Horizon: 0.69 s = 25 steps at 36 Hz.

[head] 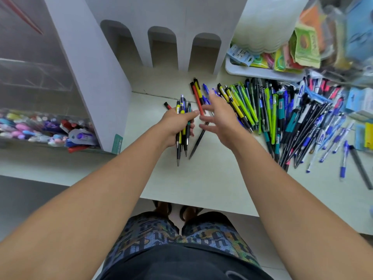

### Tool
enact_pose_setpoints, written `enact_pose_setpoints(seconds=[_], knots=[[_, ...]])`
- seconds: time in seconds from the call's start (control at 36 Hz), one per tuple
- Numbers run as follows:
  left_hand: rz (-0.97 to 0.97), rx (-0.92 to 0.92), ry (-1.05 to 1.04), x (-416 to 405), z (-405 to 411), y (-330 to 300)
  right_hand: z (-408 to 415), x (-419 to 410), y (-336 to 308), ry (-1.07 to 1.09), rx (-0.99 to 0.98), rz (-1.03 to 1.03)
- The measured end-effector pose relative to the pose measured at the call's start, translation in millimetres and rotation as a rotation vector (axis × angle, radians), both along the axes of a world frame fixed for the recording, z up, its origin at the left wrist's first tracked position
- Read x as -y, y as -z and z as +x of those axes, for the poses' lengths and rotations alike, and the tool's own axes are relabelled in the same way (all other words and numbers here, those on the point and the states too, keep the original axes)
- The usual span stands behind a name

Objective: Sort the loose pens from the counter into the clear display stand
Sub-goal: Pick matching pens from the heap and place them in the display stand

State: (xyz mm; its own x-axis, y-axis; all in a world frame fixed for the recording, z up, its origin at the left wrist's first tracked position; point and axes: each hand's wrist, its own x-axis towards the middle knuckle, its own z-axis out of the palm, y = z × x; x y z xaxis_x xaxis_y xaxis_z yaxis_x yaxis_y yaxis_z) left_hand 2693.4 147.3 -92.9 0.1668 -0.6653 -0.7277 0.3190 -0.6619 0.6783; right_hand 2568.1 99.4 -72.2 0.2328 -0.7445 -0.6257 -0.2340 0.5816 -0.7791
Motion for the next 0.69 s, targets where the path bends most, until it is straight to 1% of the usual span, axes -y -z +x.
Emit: enact_pose_setpoints(seconds=[0.06,0.11,0.17,0.22,0.28,0.31,0.36,0.42,0.44,0.47,0.53,0.58,0.61,0.69], knots=[[0.035,-0.063,-0.083,3,-1,-2,-1,-13,2,-0.108,0.033,0.049],[0.042,-0.130,-0.113,5,-2,-8,2,-24,2,-0.189,0.029,-0.013],[0.030,-0.203,-0.155,5,-4,-16,6,-32,2,-0.243,0.008,-0.144],[0.009,-0.283,-0.223,4,-4,-24,8,-36,3,-0.304,-0.035,-0.339],[-0.011,-0.294,-0.253,2,0,-34,7,-37,4,-0.289,-0.125,-0.532],[-0.011,-0.270,-0.255,1,3,-40,7,-37,2,-0.253,-0.131,-0.582],[-0.028,-0.231,-0.287,-2,11,-51,11,-35,-10,-0.178,-0.066,-0.621],[-0.042,-0.266,-0.343,-6,21,-66,16,-33,-31,-0.134,0.009,-0.653],[-0.046,-0.270,-0.363,-8,27,-72,18,-33,-42,-0.176,0.049,-0.657],[-0.051,-0.269,-0.374,-11,33,-78,20,-32,-53,-0.267,0.077,-0.646],[-0.058,-0.246,-0.381,-17,43,-92,25,-34,-71,-0.517,0.055,-0.629],[-0.061,-0.221,-0.379,-23,50,-104,33,-39,-88,-0.677,-0.024,-0.651],[-0.067,-0.218,-0.376,-27,54,-109,38,-42,-96,-0.710,-0.071,-0.668],[-0.113,-0.218,-0.335,-41,64,-123,50,-56,-123,-0.787,-0.300,-0.701]])
